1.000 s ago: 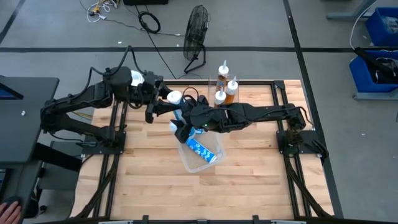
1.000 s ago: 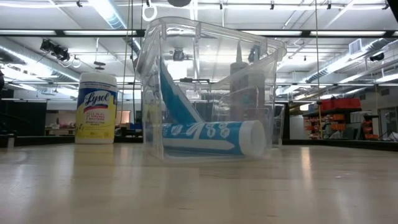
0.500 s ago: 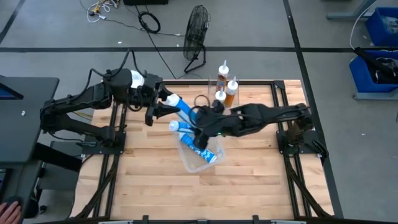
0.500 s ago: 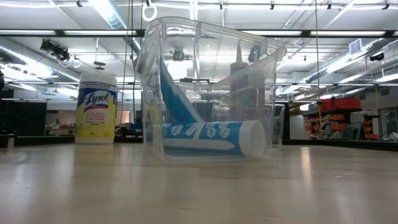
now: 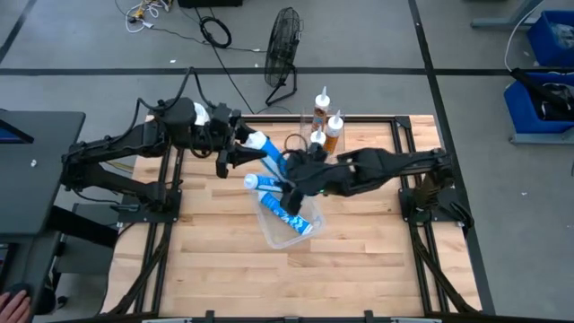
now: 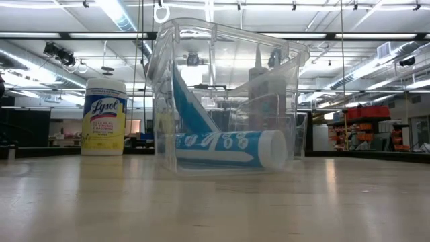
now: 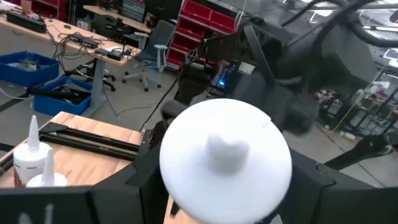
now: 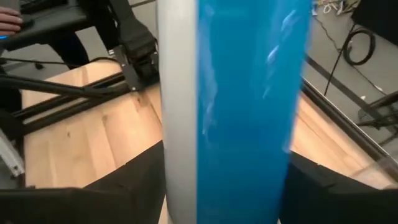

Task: Sort silicone sealant tubes
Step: Adjust the blue sealants in the bottom transparent bin

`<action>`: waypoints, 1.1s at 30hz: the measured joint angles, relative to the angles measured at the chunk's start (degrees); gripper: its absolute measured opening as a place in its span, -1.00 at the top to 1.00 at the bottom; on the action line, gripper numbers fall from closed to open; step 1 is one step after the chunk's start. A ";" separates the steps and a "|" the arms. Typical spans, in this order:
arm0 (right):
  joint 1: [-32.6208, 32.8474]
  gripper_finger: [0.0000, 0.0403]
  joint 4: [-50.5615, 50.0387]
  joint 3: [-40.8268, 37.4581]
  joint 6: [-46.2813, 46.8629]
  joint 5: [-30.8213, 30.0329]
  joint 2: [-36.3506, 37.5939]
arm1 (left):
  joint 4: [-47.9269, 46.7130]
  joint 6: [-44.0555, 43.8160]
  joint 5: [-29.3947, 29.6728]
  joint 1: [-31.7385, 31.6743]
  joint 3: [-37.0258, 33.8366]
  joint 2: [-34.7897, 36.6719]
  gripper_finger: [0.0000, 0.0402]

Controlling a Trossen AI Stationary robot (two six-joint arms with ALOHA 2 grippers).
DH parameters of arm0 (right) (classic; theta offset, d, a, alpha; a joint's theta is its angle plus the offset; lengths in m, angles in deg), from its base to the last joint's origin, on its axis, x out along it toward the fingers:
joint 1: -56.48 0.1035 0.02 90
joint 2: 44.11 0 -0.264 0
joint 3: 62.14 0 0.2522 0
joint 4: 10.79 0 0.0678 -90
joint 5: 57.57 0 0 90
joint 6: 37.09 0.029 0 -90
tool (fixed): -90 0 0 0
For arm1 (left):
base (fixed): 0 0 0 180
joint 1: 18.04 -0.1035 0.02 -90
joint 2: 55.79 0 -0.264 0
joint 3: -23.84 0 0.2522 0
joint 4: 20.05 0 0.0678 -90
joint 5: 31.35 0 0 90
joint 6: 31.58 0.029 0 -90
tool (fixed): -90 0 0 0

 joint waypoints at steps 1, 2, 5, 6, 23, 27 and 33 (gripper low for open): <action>-0.08 -0.21 1.45 0.00 -0.45 -0.13 -0.79 | -0.05 -0.14 -0.07 -0.03 -0.03 -0.01 -0.12; -0.24 -0.21 3.54 0.00 -1.00 -0.16 -1.33 | 0.09 -0.34 -0.35 -0.13 -0.02 0.01 -0.12; -1.33 -0.18 8.68 0.02 -1.19 -0.69 -3.09 | 0.21 -0.36 -0.34 -0.34 0.02 0.20 -0.12; -1.69 -0.17 9.01 0.02 -0.68 -0.63 -3.55 | 0.01 -0.37 -0.16 -0.34 0.02 0.14 -0.12; -3.61 -0.57 9.84 0.02 3.47 0.94 -3.54 | -3.32 3.38 1.66 -1.36 -0.01 0.23 -0.12; -2.67 -0.81 8.68 0.02 3.26 0.96 -2.80 | -3.35 5.43 1.63 -1.61 -0.01 0.23 -0.12; -1.41 -0.97 5.48 0.02 5.33 4.33 0.95 | -5.42 7.23 2.68 -2.61 -0.01 0.18 -0.12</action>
